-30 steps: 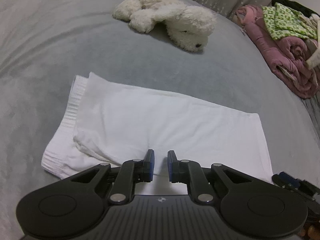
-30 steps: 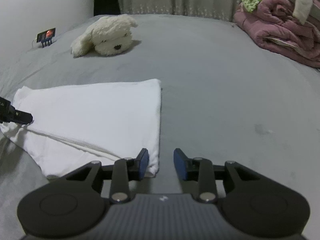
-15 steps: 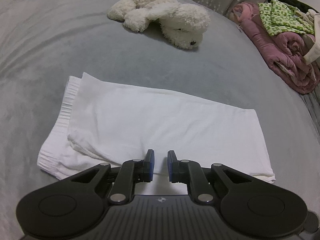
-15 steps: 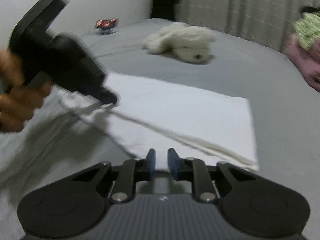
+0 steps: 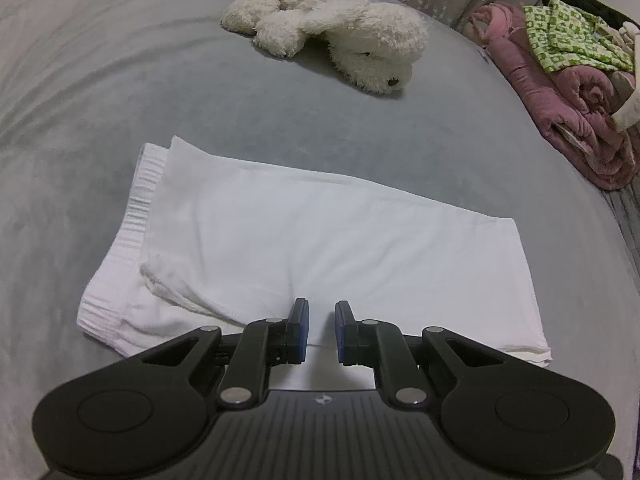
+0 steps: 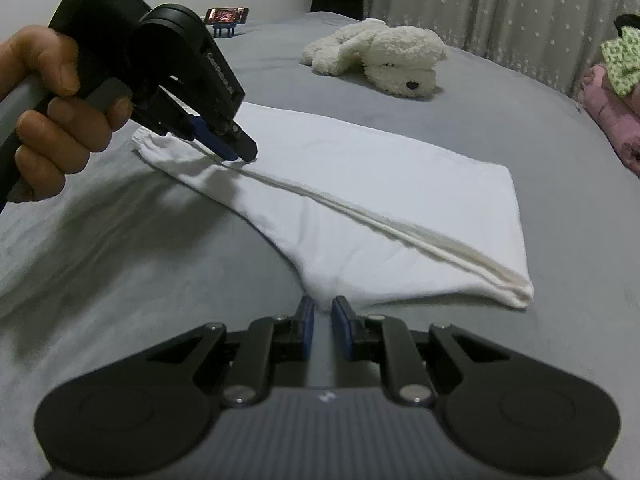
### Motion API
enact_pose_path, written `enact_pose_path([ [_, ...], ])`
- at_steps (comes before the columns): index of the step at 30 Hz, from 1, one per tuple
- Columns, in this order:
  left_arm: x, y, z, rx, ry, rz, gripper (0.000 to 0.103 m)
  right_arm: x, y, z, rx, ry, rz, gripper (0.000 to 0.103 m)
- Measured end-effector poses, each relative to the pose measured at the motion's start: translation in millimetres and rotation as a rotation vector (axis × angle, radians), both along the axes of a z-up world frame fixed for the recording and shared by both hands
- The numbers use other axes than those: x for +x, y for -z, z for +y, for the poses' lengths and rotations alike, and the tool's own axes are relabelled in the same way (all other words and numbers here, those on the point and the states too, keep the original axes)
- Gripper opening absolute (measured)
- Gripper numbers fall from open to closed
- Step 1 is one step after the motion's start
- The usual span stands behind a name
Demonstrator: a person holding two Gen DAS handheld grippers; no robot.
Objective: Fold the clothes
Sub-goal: 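Move the right gripper to the folded garment edge and grasp it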
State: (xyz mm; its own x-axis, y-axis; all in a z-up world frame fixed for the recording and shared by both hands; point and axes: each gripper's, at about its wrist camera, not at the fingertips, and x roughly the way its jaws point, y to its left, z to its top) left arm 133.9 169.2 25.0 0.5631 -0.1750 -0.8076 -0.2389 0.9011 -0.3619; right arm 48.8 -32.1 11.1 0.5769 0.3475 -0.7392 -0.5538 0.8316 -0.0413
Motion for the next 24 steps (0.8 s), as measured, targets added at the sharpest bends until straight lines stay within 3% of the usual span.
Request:
enact_pose_path([
  [9, -3.6, -8.0, -9.4, -0.002, 0.024, -0.022, 0.012, -6.2, -2.9, -26.8, 0.157, 0.132, 0.088, 0.020],
  [11, -3.8, -7.2, -14.8, 0.011, 0.032, -0.021, 0.012, -8.6, -7.3, -32.1, 0.172, 0.167, 0.090, 0.028],
  [14, -3.8, -5.9, -21.7, 0.031, 0.049, -0.023, 0.012, -13.3, -12.7, -44.7, 0.188, 0.224, 0.080, 0.030],
  [19, -2.2, 1.1, -30.2, 0.077, 0.079, -0.005, 0.013, -13.4, -16.8, -88.6, 0.308, 0.398, 0.119, 0.044],
  [24, -2.0, 0.1, -30.0, 0.076, 0.075, -0.002, 0.013, -5.6, -12.8, -115.1, 0.371, 0.441, 0.159, 0.045],
])
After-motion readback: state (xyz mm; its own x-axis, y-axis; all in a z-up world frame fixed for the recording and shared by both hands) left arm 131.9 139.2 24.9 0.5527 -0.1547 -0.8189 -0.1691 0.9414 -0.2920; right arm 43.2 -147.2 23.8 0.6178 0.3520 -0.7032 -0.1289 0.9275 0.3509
